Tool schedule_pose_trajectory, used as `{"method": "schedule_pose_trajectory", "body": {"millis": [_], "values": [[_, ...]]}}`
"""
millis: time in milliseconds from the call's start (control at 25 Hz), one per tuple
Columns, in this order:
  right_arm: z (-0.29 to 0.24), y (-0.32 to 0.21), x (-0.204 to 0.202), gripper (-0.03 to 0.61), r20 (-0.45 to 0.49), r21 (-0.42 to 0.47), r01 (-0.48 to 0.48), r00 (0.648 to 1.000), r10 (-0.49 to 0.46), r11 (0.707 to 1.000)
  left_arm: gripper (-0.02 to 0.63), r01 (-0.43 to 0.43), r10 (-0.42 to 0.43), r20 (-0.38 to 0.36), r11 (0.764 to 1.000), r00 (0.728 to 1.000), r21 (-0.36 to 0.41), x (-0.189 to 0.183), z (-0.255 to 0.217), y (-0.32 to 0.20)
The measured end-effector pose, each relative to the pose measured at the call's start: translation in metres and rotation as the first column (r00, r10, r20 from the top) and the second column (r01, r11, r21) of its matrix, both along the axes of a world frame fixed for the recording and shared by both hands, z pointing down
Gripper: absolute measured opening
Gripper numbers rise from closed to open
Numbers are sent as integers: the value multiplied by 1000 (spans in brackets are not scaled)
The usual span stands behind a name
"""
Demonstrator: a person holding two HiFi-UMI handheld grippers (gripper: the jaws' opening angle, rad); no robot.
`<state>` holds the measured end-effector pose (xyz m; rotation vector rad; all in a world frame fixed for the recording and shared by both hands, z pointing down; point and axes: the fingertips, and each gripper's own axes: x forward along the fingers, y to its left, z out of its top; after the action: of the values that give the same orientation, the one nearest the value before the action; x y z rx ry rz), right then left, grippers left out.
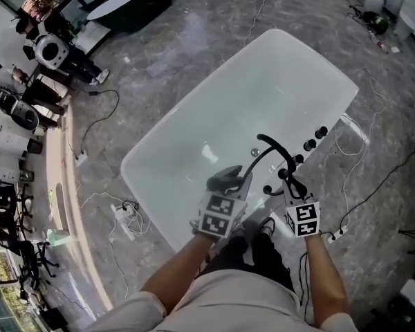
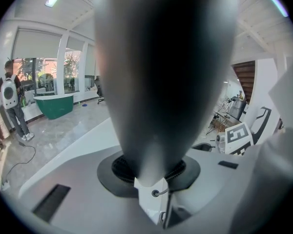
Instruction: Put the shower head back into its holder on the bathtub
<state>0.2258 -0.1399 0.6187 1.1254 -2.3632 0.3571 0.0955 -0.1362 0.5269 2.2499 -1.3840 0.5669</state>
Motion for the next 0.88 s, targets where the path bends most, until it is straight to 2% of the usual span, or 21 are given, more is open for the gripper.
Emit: {"method": "schedule_pose_trajectory", "body": {"millis": [400, 680, 880], "values": [[68, 24, -4, 69, -34, -123, 6, 999, -10, 992, 98, 11, -11, -10, 1000, 1000, 24, -16, -7, 8], [127, 24, -9, 69, -68, -174, -36, 997, 24, 984, 98, 6, -6, -23, 1000, 1000, -1, -24, 21, 14], [170, 26, -15, 69, -101, -215, -17, 995, -5, 976, 98, -20, 20, -32, 1000, 999, 10, -16, 28, 4]]}}
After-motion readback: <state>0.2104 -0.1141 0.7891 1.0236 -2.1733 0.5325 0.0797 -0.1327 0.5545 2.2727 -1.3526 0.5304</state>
